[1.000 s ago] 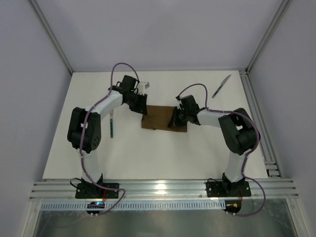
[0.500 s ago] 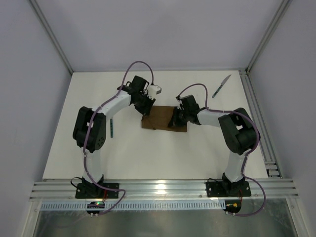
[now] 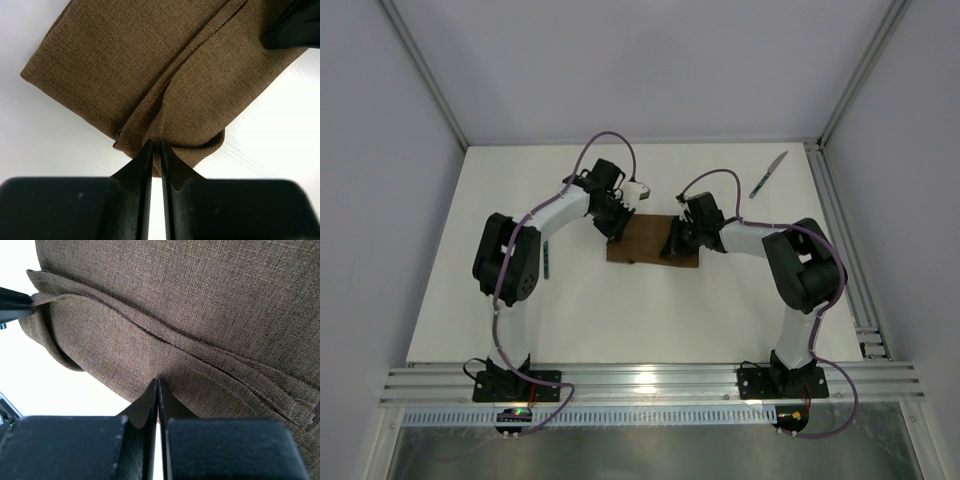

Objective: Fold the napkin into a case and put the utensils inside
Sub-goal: Fold the 2/3-rectangle-folded napkin at the center of the board.

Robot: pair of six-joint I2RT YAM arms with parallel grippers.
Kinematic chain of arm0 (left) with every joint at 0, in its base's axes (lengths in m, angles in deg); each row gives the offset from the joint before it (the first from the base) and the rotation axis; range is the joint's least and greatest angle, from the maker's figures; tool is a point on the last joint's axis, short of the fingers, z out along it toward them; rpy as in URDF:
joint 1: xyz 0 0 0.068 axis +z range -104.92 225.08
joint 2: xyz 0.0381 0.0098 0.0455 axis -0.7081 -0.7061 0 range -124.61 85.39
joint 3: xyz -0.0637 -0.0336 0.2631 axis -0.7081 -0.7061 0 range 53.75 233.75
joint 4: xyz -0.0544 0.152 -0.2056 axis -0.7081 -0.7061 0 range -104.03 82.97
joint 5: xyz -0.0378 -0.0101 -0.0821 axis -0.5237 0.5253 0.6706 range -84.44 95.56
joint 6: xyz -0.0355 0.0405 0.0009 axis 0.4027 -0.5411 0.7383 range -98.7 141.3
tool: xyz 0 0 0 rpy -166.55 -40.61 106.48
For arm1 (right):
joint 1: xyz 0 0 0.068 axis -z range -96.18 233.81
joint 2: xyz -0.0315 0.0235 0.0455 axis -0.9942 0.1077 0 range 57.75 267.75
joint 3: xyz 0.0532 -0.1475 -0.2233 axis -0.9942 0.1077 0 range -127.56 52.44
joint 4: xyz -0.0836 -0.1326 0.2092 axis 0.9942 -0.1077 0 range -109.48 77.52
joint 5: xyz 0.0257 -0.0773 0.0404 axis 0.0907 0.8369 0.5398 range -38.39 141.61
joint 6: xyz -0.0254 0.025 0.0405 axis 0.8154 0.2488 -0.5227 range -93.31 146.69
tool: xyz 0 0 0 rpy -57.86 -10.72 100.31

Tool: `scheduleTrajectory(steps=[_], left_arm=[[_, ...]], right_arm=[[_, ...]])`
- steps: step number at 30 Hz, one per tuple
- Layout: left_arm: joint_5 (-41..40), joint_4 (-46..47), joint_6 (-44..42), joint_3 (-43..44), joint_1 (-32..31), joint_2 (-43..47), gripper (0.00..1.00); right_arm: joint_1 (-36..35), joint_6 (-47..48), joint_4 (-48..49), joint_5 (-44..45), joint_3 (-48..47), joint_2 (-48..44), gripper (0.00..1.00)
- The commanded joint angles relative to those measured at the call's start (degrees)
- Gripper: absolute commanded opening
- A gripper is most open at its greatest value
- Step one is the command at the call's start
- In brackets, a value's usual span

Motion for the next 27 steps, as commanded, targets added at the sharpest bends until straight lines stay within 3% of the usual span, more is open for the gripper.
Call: scheduleTrajectory(steps=[1,3,14,27], left_arm=[[-0.8,0.6,0.0,2.0,-0.2,-1.5,0.09],[-2.6,1.5,0.0,2.0,-0.2,-1.8,0.0],[-1.5,1.6,0.8,6.9,0.2,-6.5,0.0],[-1.5,4.6,3.7,4.9,2.8,-7.6,0.0]], right_arm=[[0.3,1.7,-2.3,0.9,-0.2,2.0,0.04],[0.4,1.9,-2.2,0.7,-0.2,2.2,0.04],[1.0,4.3,-3.4,-1.2,-1.5,3.3,0.04],[1.4,6.5,-4.6,-1.9,-1.9,-0.5,0.04]])
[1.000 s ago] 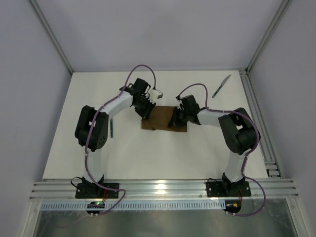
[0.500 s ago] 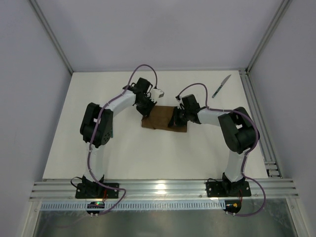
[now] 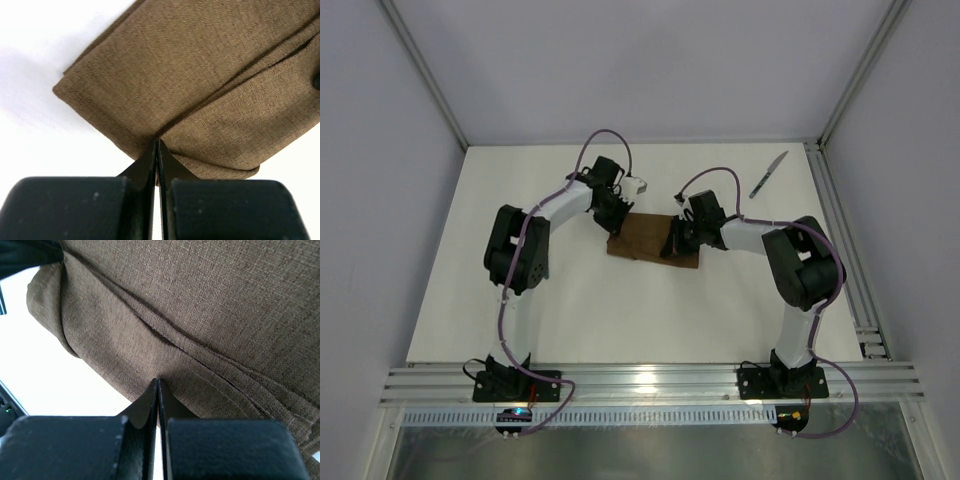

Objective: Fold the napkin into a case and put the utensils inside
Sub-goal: Fold the 2/3-rectangle-folded napkin at the center of the board.

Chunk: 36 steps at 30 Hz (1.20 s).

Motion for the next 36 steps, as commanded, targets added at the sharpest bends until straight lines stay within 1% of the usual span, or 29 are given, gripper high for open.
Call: scheduleTrajectory(steps=[1,5,6,9,10,12,13,19,24,30,34,36], left_arm=[[0.7,3.1,1.4,-1.3,1.2,0.0,0.0],[2.6,4.4,2.3,-2.6,1.2,0.2,0.0],[3.2,4.7,2.6,-2.8,1.2,0.2,0.0],[3.3,4.9,3.3,-2.4,1.2,0.2,0.0],[3.2,5.1,3.4,-2.5,1.2,0.2,0.0],[3.2,5.1,3.5,-2.4,1.2,0.0,0.0],[3.3,5.0,3.5,-2.3,1.2,0.0,0.0],[3.2,4.9,4.1,-2.1,1.2,0.2,0.0],[3.3,4.7,4.6,-2.2,1.2,0.2,0.0],[3.5,4.7,5.0,-1.9,1.2,0.2,0.0],[4.7,3.5,5.4,-0.9,1.7,0.3,0.0],[4.9,2.6,5.4,-0.1,2.1,0.9,0.0]], right_arm=[[0.0,2.8,-4.1,2.2,-0.7,-2.7,0.04],[-1.9,3.5,-3.8,4.4,-2.3,-7.6,0.04],[-2.6,3.2,-2.7,4.6,-2.3,-9.2,0.04],[-6.0,1.9,3.6,3.2,-2.5,-10.1,0.04],[-6.7,0.4,6.8,3.1,-2.6,-9.8,0.04],[-8.4,-1.2,10.2,2.3,-2.5,-8.7,0.04],[-8.9,-2.6,12.6,2.2,-2.6,-6.9,0.04],[-11.1,-7.2,19.0,0.8,-5.4,0.5,0.04],[-11.3,-7.9,20.1,1.5,-7.1,5.0,0.04],[-11.3,-8.5,17.2,3.0,-8.3,8.8,0.04],[-11.2,-9.2,13.4,3.6,-8.3,11.4,0.04],[-11.1,-9.9,13.9,2.9,-7.4,11.7,0.04]])
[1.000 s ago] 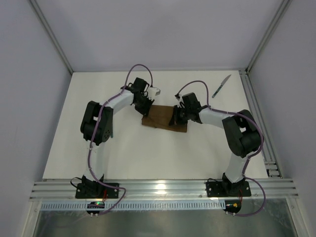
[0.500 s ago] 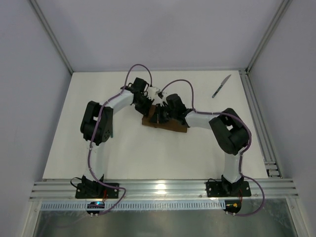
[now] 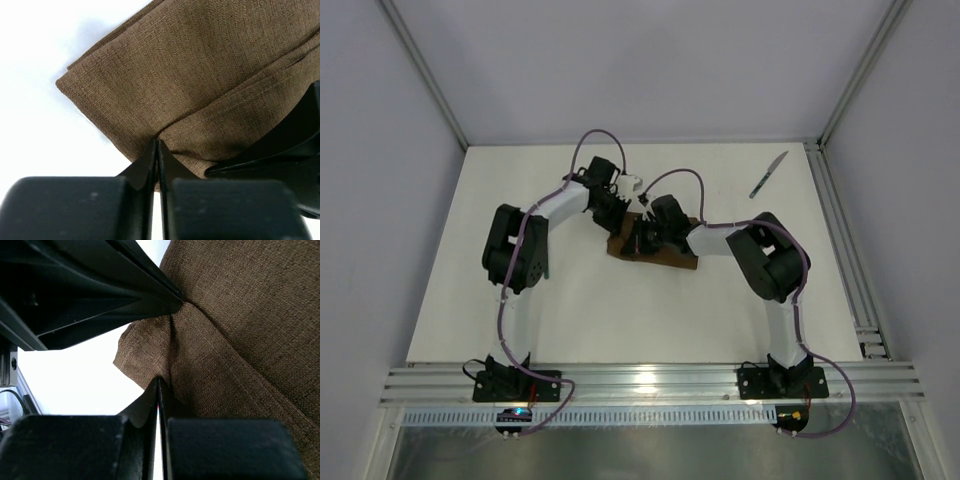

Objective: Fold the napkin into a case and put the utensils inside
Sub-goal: Fold the 2/3-rectangle-folded napkin at the center of the board.

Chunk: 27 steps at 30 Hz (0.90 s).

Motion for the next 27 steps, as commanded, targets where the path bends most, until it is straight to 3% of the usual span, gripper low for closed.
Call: scheduleTrajectory(steps=[1,3,4,7,13,16,19,21,27], left_arm=[[2.0,-1.0,0.6,1.6,0.8,1.0,0.06],[2.2,-1.2,0.6,2.0,1.6,1.6,0.13],[2.9,-1.4,0.7,2.2,1.9,2.2,0.22],[4.9,-1.9,1.0,3.6,3.4,3.6,0.31],[9.7,-4.4,0.0,5.0,4.1,7.6,0.4],[11.4,-5.6,-0.1,2.8,4.1,10.0,0.35],[12.6,-6.5,-0.8,-0.2,4.0,11.6,0.14],[14.2,-7.6,-2.2,-2.7,3.9,11.5,0.08],[13.0,-8.0,-4.2,-5.6,1.9,9.5,0.11]], right_arm=[[0.2,-2.0,0.0,0.9,0.8,1.9,0.04],[0.5,-2.4,0.6,0.0,1.3,1.7,0.04],[0.5,-2.5,0.7,0.0,1.7,1.6,0.04],[0.8,-2.7,1.0,-0.2,2.1,0.8,0.04],[1.6,-3.7,1.4,-1.0,2.1,1.1,0.04],[1.8,-4.6,2.2,-1.6,2.5,1.5,0.04],[1.8,-5.9,3.6,-2.0,2.6,1.7,0.04],[1.8,-6.4,4.0,-2.4,2.6,1.9,0.04],[1.8,-6.6,4.6,-3.1,1.9,2.2,0.04]])
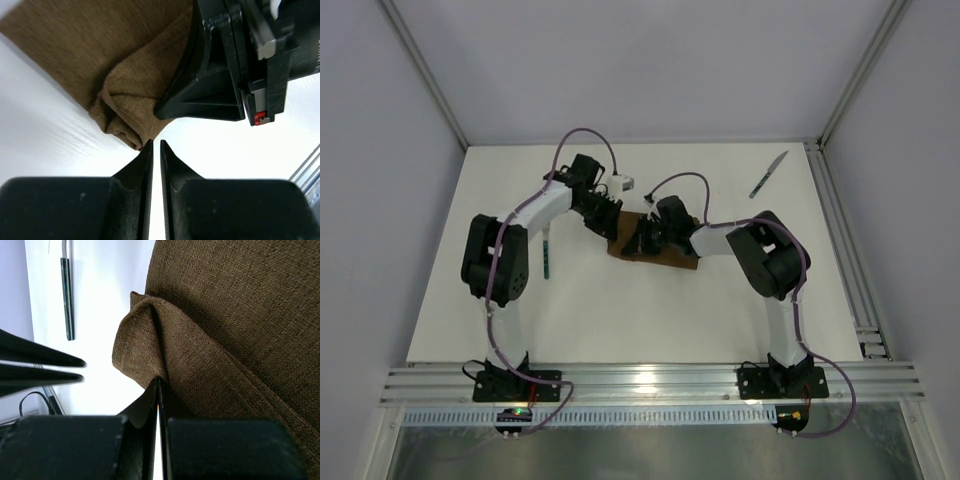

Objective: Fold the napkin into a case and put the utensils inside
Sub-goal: Fold the 2/3-rectangle-folded napkin at the center of the board.

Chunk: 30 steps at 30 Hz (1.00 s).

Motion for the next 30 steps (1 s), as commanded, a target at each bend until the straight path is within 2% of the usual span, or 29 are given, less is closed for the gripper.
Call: scheduleTrajectory(steps=[1,15,18,20,23,25,26,28,29,30], left_arm=[[0.2,-1.0,-1.9,-0.9,-1.3,-1.0,0.11],[-7.5,1.4,-0.8,0.0,-1.3,-7.4,0.09],[-7.8,1.8,-0.7,0.3,-1.3,-8.2,0.09],[-7.6,1.4,-0.8,0.3,-1.3,-8.5,0.09],[-7.4,1.4,-0.8,0.3,-1.3,-8.6,0.08],[-6.9,1.4,-0.7,0.3,-1.3,-8.5,0.08],[-6.8,1.5,-0.5,0.5,-1.3,-8.6,0.08],[-6.9,1.4,-0.5,0.6,-1.3,-8.5,0.08],[-7.0,1.3,-0.7,0.7,-1.3,-8.4,0.09],[-7.1,1.3,-0.7,0.9,-1.3,-8.3,0.09]], right_arm=[[0.1,-0.4,0.4,0.4,0.1,1.3,0.04],[0.2,1.1,0.5,-1.9,-1.2,-0.2,0.04],[0.6,3.2,-1.0,-1.3,-1.4,-3.8,0.14],[1.6,5.5,-6.2,0.5,-2.1,-6.3,0.23],[4.1,11.1,-14.7,2.3,-4.2,-11.9,0.3],[5.9,16.8,-20.6,3.6,-6.1,-16.1,0.3],[7.5,19.2,-27.3,8.3,-7.0,-17.7,0.3],[8.3,27.3,-32.8,17.9,-8.8,-23.9,0.31],[8.2,30.0,-34.9,23.9,-9.0,-26.3,0.35],[8.1,32.7,-34.4,35.0,-8.7,-28.6,0.44]])
